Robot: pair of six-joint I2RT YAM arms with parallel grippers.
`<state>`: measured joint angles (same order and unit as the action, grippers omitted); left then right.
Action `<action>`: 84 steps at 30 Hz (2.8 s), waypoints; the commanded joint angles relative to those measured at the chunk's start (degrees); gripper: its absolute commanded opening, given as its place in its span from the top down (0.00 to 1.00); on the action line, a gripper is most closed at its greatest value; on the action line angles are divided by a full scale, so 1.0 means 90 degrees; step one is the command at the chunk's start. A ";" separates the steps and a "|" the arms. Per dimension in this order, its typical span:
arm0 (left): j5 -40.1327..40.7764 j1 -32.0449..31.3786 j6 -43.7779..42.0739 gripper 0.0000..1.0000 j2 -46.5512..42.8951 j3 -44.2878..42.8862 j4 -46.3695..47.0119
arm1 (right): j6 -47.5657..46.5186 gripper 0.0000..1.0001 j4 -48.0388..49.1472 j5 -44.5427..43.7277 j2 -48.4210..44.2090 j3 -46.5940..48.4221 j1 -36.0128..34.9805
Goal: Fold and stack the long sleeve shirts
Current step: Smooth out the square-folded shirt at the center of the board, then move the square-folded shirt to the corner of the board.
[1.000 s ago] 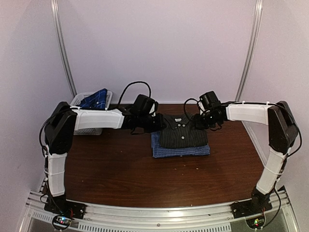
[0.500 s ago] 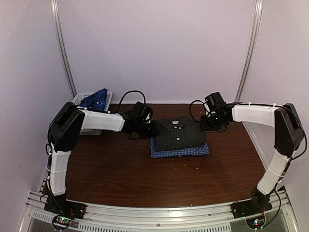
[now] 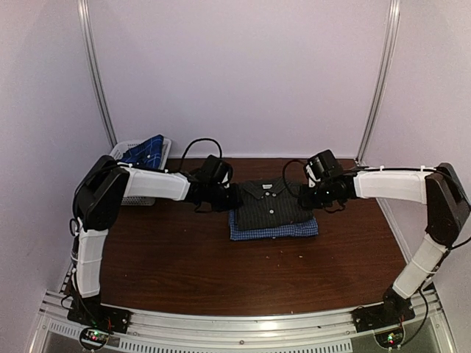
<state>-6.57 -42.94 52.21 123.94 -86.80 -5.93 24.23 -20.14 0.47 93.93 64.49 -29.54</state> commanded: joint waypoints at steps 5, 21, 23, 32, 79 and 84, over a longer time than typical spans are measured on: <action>0.0059 0.0116 -0.0071 0.91 0.0066 0.0144 0.0094 | 0.0551 0.71 0.0908 0.0429 0.0186 -0.1258 -0.0006; 0.0230 0.0472 -0.0588 0.64 -0.0580 0.0192 -0.0325 | 0.0511 0.57 0.0384 0.0105 -0.0577 -0.1120 -0.0039; 0.0263 0.0533 -0.0712 0.58 -0.0844 0.0285 -0.0358 | 0.0493 0.47 0.0300 0.0092 -0.0721 -0.1032 -0.0123; 0.0279 0.0570 -0.1261 0.30 -0.2409 0.1328 -0.0388 | 0.0610 0.19 0.0192 -0.0023 -0.0570 0.0031 -0.1224; 0.0253 0.0562 -0.1239 0.11 -0.5660 0.4073 -0.0988 | 0.2226 0.00 0.1130 0.0165 0.4826 0.4165 -0.1257; 0.0207 0.0563 -0.1240 0.11 -0.5576 0.4055 -0.0983 | 0.2558 0.00 0.1859 0.0105 0.4131 0.2907 -0.0844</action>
<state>-3.73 -37.87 41.17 73.06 -48.45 -16.36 42.94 -3.92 5.26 134.78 99.20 -40.99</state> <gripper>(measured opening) 0.893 0.997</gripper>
